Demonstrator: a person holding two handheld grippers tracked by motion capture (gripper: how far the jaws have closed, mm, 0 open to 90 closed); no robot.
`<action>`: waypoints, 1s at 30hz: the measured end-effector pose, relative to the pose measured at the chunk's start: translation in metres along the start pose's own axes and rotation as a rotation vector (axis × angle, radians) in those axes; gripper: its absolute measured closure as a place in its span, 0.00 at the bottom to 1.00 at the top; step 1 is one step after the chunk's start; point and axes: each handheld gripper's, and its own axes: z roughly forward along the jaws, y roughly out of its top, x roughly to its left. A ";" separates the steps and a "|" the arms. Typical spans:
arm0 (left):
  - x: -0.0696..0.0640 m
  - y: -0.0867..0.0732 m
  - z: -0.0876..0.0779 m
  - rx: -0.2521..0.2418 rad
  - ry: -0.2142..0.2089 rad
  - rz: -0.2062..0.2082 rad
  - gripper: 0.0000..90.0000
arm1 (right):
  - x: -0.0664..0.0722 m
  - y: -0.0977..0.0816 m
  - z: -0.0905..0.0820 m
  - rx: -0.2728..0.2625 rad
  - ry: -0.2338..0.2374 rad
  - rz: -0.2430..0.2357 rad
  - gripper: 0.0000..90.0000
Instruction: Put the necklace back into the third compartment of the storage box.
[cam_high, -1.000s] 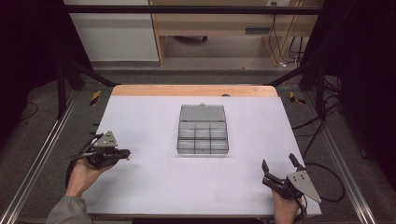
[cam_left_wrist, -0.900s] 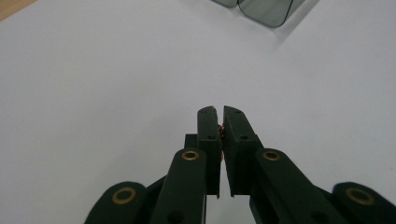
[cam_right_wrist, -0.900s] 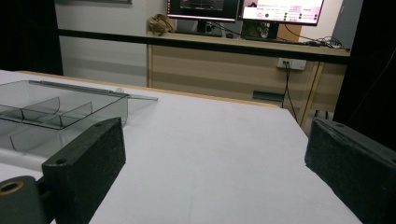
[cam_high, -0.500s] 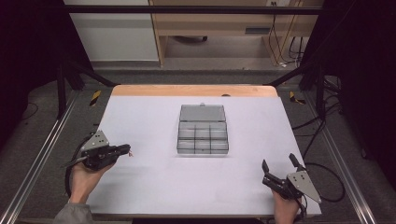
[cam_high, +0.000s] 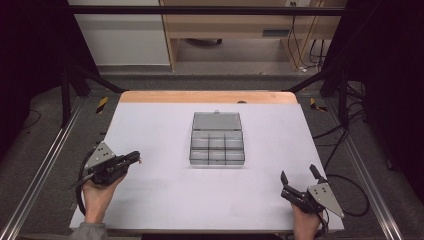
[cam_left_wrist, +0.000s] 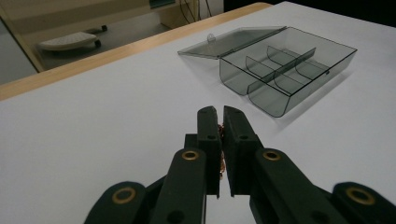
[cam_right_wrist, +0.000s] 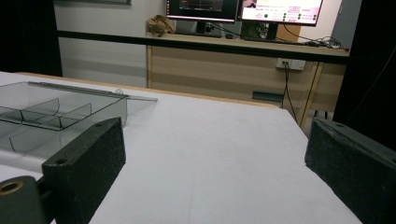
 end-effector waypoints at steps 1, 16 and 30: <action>-0.002 -0.001 0.000 -0.015 0.009 -0.011 0.95 | 0.000 0.000 0.000 0.001 0.000 0.001 0.06; -0.017 0.002 -0.007 -0.129 0.115 -0.061 0.95 | 0.000 0.000 0.000 -0.001 -0.002 0.004 0.06; -0.027 0.019 0.007 -0.165 0.110 -0.061 0.95 | -0.001 0.000 0.000 -0.003 -0.004 0.010 0.06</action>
